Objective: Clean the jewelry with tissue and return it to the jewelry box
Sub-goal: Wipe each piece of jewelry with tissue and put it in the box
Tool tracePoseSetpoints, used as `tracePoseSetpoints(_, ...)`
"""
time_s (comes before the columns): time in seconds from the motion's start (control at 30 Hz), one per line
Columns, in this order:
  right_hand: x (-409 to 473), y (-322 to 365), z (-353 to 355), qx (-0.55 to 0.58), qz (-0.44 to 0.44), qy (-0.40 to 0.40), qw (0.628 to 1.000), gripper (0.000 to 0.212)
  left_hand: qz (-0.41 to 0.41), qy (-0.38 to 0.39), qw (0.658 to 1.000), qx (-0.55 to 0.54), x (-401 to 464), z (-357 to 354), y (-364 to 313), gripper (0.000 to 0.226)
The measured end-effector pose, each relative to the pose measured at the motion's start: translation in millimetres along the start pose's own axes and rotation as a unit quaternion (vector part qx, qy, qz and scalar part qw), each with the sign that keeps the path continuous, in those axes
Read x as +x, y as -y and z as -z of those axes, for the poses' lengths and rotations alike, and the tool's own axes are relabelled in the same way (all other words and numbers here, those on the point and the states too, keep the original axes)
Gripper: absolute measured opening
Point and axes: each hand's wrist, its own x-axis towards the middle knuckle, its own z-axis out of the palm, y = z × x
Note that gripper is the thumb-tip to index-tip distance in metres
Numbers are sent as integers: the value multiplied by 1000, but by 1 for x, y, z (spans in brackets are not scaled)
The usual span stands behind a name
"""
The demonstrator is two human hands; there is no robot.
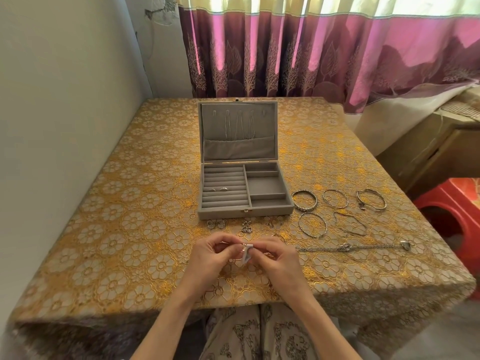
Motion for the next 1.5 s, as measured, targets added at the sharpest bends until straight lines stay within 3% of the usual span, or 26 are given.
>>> tracePoseSetpoints(0.13,-1,-6,-6,-39,19,-10,999,14,3,-10,1000,-21,-1,2,-1,10)
tracePoseSetpoints(0.33,0,-7,-4,20,4,-33,999,20,-36,10,998,50,-1,-1,3,9)
tracePoseSetpoints(0.6,0,-5,-3,-41,18,-2,999,13,-32,8,999,24,-1,0,3,9)
tracePoseSetpoints(0.77,0,-2,-2,-59,15,17,998,9,-95,13,990,103,1,-2,9,20)
tracePoseSetpoints(0.93,0,4,6,9,-27,87,996,10,-135,29,979,152,0,-1,11,17)
tracePoseSetpoints(1.2,-4,2,5,119,-38,-25,992,16,-92,0,991,100,-5,-2,9,12)
tracePoseSetpoints(1.33,-5,3,5,134,-36,-13,990,15,-71,-32,996,45,-5,0,7,12)
tracePoseSetpoints(1.5,-4,4,6,152,-33,16,988,18,-102,-7,990,94,-4,-1,10,14)
